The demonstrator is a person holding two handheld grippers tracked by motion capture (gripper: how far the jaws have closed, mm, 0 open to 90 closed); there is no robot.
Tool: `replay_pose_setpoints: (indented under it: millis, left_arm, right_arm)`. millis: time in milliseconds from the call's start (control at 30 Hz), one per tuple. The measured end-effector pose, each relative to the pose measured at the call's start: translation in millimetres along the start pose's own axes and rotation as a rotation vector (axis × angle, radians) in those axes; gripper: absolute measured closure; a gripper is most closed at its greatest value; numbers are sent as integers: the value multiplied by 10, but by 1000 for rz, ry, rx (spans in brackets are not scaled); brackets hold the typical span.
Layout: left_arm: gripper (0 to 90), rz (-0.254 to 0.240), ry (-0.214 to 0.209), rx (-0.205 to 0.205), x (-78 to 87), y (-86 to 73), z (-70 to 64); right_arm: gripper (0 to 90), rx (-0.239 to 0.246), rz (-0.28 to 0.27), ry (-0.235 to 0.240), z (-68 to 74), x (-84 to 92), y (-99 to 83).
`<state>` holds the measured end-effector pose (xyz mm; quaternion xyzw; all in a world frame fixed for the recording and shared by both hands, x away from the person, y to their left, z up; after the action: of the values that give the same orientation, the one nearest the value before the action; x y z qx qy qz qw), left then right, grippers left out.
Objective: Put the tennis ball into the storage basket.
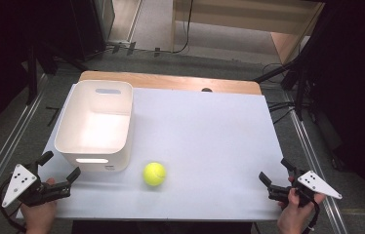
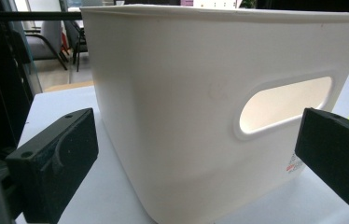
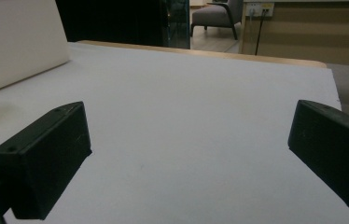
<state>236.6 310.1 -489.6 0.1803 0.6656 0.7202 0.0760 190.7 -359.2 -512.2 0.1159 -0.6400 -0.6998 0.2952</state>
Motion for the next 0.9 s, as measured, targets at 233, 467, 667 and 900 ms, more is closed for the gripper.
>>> replay_pose_setpoints:
  millis: [233, 467, 667, 900]
  left_arm:
    - [0, 0, 1, 1, -3, 0, -3]
    - [0, -2, -4, 2, 18, -4, 8]
    - [0, -2, -3, 1, 20, -4, 8]
    - [0, 2, -1, -5, 14, -5, 1]
  right_arm:
    - [0, -2, 18, -2, 12, -17, -5]
    - [0, 23, 43, 0, 71, -78, 37]
    - [0, 13, 46, 27, 123, -152, 65]
    - [0, 27, 82, 37, 210, -221, 99]
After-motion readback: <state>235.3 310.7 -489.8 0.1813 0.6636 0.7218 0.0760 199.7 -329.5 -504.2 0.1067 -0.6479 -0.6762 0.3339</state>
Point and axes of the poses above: each handheld gripper's, and its own axes: x roughly backward along the jaws, y roughly out of its top, z roughly to its left, the point moved 2 cm from there along -x, roughly forward along the jaws, and after that the axes turned 10 degrees about y, right-handed, at the moved point
